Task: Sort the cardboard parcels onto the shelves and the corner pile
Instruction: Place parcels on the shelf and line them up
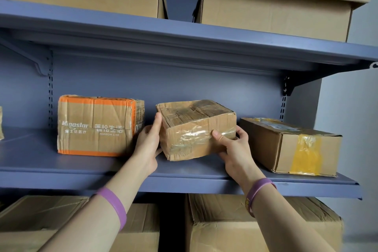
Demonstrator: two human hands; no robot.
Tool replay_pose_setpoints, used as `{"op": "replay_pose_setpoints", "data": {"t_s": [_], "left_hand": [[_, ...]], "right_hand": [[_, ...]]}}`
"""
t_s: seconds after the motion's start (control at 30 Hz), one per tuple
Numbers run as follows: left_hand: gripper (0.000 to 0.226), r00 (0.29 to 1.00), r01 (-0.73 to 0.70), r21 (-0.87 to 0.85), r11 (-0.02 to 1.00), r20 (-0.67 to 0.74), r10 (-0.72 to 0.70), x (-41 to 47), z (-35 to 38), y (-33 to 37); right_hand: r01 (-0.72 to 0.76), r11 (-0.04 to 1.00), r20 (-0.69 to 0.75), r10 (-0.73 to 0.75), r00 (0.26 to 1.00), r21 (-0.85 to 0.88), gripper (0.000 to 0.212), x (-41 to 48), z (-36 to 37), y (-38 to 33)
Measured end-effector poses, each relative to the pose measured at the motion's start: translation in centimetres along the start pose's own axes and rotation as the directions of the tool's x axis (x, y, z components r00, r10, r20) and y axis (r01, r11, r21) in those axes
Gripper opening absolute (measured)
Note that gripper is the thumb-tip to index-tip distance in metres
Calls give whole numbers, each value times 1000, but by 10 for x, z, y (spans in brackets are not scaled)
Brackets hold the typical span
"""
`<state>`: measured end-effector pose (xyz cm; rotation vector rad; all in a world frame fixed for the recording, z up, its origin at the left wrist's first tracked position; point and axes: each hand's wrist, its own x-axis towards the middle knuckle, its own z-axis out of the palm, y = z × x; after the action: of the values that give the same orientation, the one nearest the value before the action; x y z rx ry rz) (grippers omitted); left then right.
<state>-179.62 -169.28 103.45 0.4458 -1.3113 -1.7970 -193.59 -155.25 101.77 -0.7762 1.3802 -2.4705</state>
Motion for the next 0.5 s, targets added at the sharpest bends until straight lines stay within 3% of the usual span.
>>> {"op": "replay_pose_setpoints", "data": {"t_s": [0.13, 0.27, 0.43, 0.5], "left_hand": [[48, 996, -3, 34, 999, 93, 0, -3, 1, 1], [32, 986, -16, 40, 999, 169, 9, -7, 2, 2], [17, 991, -77, -8, 997, 112, 77, -8, -2, 4], [22, 992, -77, 5, 997, 98, 76, -6, -4, 2]], "right_hand": [[12, 1000, -17, -12, 1000, 7, 71, 0, 1, 0], [40, 998, -5, -40, 999, -54, 72, 0, 1, 1], [42, 983, 74, -30, 997, -177, 90, -7, 5, 0], [32, 980, 70, -18, 997, -197, 96, -8, 7, -2]]}}
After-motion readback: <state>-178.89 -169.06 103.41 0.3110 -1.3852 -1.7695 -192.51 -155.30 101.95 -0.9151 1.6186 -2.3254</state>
